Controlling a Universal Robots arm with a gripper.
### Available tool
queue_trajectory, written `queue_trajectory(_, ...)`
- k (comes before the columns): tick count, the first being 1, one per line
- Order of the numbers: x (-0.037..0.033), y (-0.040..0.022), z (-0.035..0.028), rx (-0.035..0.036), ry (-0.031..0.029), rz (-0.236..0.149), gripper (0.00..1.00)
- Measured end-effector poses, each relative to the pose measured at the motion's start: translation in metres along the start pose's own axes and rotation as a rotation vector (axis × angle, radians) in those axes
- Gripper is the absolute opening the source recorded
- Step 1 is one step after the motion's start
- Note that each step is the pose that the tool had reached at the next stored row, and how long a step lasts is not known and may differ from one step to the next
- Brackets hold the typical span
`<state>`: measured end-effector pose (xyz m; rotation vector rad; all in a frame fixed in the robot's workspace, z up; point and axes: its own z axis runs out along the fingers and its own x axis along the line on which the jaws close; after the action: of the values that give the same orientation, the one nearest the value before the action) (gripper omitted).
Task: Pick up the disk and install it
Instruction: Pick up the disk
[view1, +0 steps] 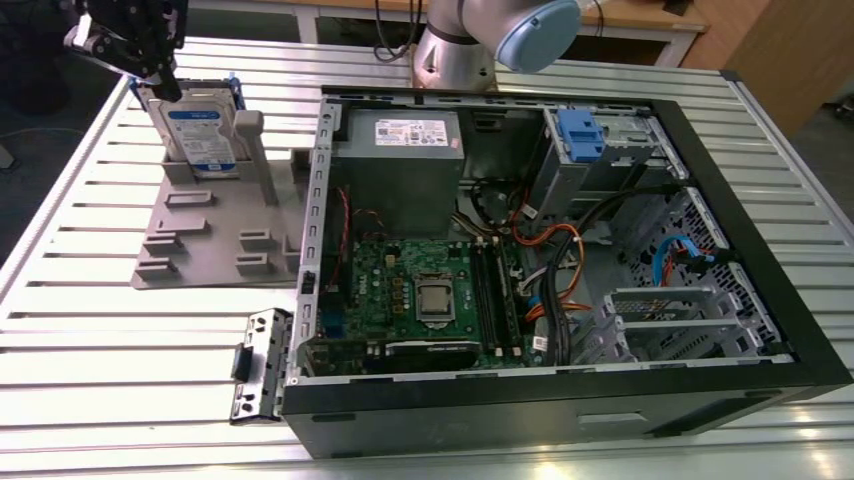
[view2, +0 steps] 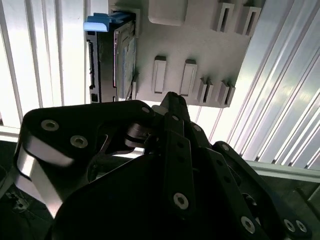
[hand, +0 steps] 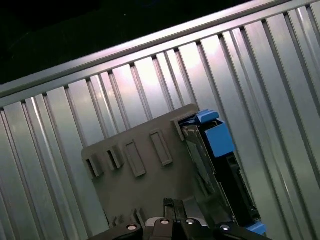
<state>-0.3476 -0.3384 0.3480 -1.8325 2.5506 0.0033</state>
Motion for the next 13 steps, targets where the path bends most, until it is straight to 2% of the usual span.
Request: queue_trajectory(13, 0.0, 0.0, 0.0001, 0.0001, 0.0013, -0.14, 0.1)
